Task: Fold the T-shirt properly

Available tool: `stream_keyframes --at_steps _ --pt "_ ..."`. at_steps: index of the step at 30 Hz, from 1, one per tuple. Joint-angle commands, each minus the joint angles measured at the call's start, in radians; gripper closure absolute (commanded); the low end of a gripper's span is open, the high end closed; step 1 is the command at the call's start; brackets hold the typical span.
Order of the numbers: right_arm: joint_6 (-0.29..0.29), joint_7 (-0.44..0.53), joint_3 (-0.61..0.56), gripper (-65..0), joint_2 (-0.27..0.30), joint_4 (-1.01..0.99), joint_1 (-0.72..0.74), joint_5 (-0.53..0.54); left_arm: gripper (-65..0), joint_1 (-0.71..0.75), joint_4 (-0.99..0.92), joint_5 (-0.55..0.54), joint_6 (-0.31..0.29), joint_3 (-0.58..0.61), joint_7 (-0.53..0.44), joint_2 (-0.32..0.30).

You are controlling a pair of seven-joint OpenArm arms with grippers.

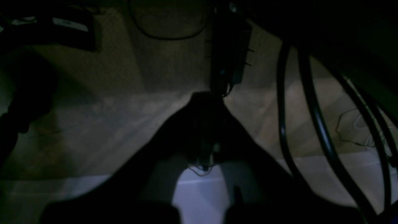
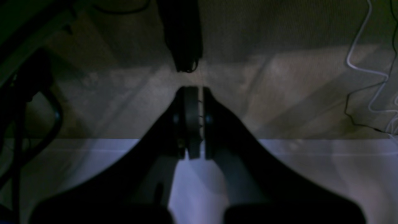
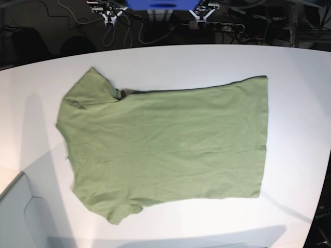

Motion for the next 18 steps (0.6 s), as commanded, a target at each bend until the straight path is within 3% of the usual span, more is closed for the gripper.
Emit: stream_keyframes --at_steps 1,18 --pt "0.023 -0.012 -0.001 0.0 0.003 0.004 -0.003 0.001 -0.3 0.009 -0.001 0.001 -0.002 0.004 0.002 0.002" --pt "0.023 -0.001 -0.001 0.0 0.020 0.012 -0.025 0.001 -0.2 0.048 0.011 0.001 -0.002 0.003 -0.001 0.002"
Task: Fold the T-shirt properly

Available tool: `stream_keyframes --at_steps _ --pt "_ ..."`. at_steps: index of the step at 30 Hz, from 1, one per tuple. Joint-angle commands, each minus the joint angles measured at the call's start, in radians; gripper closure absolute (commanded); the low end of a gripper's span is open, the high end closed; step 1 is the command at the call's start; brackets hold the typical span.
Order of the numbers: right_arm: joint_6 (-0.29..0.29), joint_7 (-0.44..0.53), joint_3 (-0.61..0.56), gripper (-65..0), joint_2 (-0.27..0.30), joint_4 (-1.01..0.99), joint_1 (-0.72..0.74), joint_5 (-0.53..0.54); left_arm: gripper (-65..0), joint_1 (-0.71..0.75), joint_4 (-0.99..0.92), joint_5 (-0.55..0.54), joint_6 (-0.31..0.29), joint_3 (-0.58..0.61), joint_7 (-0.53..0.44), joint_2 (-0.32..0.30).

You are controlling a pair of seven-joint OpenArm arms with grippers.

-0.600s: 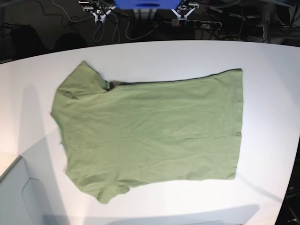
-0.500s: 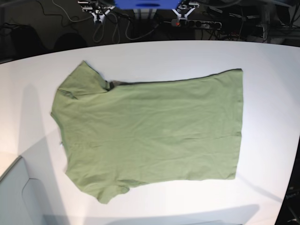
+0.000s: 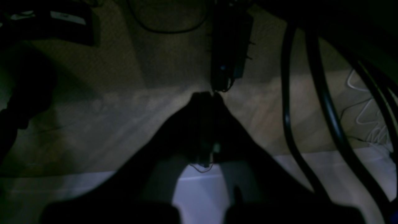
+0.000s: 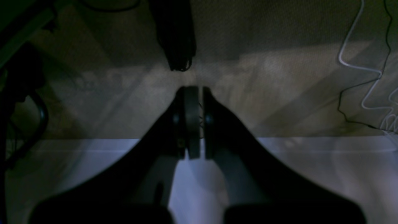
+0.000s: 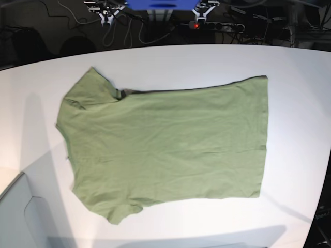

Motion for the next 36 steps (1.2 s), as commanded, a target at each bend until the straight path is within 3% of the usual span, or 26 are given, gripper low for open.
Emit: stream_keyframes --at_steps 1,6,18,29,36 --pt "0.023 -0.005 0.001 0.0 0.005 0.024 -0.018 0.001 -0.1 0.020 0.000 0.001 -0.002 -0.001 -0.001 0.003" --pt "0.023 -0.013 0.001 0.0 0.020 0.251 -0.147 0.001 0.0 0.066 0.050 0.001 -0.002 -0.002 -0.002 0.000" --pt "0.025 -0.014 0.001 0.0 0.072 0.797 -0.503 0.001 0.0 0.404 0.587 0.001 -0.002 0.006 0.005 -0.028" --pt "0.022 -0.014 0.011 0.0 0.175 1.316 -0.818 0.003 0.0 0.769 1.199 0.001 -0.002 -0.002 0.005 -0.077" --pt "0.022 -0.014 0.012 0.0 0.233 1.610 -0.985 0.003 0.0 0.928 1.487 -0.001 -0.002 -0.017 0.005 -0.105"
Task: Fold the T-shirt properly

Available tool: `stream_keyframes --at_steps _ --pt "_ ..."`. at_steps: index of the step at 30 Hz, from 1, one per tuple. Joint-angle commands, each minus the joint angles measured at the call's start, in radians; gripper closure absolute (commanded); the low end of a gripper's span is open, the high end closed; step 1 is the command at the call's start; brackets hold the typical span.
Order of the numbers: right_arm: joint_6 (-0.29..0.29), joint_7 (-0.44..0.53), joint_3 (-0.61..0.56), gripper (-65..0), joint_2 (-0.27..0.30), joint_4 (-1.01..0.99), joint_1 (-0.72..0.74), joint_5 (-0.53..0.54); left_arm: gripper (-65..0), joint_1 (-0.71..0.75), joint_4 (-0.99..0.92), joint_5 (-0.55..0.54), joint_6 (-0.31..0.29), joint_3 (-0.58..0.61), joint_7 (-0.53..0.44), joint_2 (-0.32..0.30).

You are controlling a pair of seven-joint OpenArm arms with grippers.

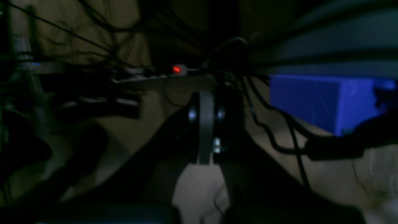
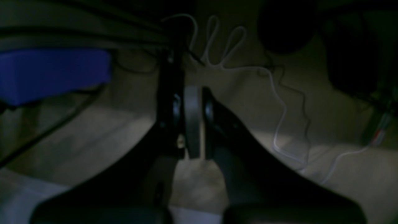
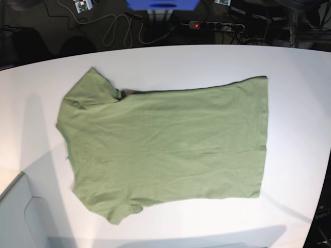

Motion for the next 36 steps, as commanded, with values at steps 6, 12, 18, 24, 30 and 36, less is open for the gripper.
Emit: stream_keyframes --at_steps 6,12,18,24,30,36 --pt "0.004 0.019 0.024 0.0 0.035 0.235 -0.096 0.004 0.0 0.084 0.206 -0.003 -0.005 -0.003 -0.020 -0.015" --pt "0.009 -0.120 0.074 -0.1 0.032 0.339 -0.035 0.004 0.0 0.070 0.312 -0.004 -0.002 -0.060 -0.020 -0.027" --pt "0.010 -0.213 0.067 -8.2 0.031 0.339 0.063 0.009 -31.5 0.016 0.344 -0.167 -0.004 -0.141 -0.020 -0.026" --pt "0.010 -0.213 0.050 -31.6 0.031 0.341 0.128 0.009 -42.8 -0.070 0.338 -0.351 -0.005 -0.241 -0.020 -0.044" --pt "0.012 -0.214 0.024 -37.3 0.031 0.339 0.184 0.007 -42.8 -0.202 0.283 -0.402 -0.005 -0.327 -0.020 -0.038" --pt "0.012 -0.214 0.023 -37.3 0.031 0.336 0.212 0.007 -42.8 -0.354 0.111 -0.400 -0.005 -0.362 -0.020 -0.036"
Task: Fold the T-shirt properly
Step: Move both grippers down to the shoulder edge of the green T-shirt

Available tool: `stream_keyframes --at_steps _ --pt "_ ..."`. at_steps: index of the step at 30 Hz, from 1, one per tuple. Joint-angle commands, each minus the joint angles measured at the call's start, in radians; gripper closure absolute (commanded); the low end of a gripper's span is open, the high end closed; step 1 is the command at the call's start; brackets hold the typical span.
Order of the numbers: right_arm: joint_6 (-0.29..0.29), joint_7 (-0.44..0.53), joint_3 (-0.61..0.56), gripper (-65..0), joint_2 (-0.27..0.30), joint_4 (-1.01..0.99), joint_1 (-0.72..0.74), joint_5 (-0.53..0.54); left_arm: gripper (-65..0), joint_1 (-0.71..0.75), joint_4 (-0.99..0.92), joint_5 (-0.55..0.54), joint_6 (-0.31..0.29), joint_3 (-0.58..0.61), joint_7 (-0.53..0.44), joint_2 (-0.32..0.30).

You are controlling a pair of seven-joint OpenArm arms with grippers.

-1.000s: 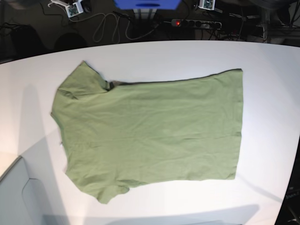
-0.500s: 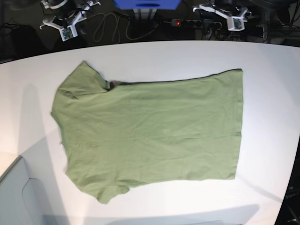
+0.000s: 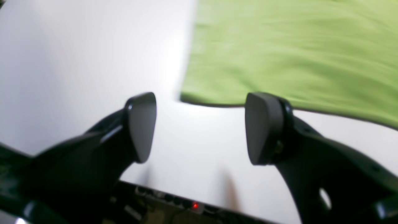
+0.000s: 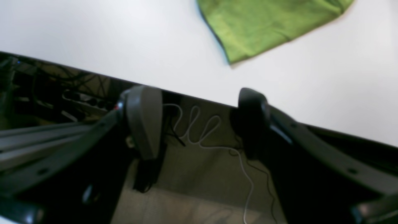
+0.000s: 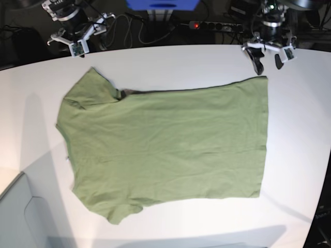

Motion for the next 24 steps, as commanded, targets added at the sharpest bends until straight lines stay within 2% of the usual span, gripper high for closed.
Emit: stream_keyframes --at_steps 1,13,24 --pt "0.008 0.017 0.000 -37.3 0.005 0.015 -0.004 0.005 -43.0 -0.007 0.001 -0.004 -0.010 -0.001 -0.031 -0.006" --pt "0.008 0.017 0.002 -37.3 0.005 0.013 -0.002 0.003 -43.3 -0.160 -0.185 -0.004 -0.007 -0.001 -0.031 -0.011" --pt "0.007 0.017 0.008 -37.3 0.005 0.012 -0.002 0.003 -42.8 -0.196 -0.240 -0.004 -0.011 0.007 -0.031 -0.011"
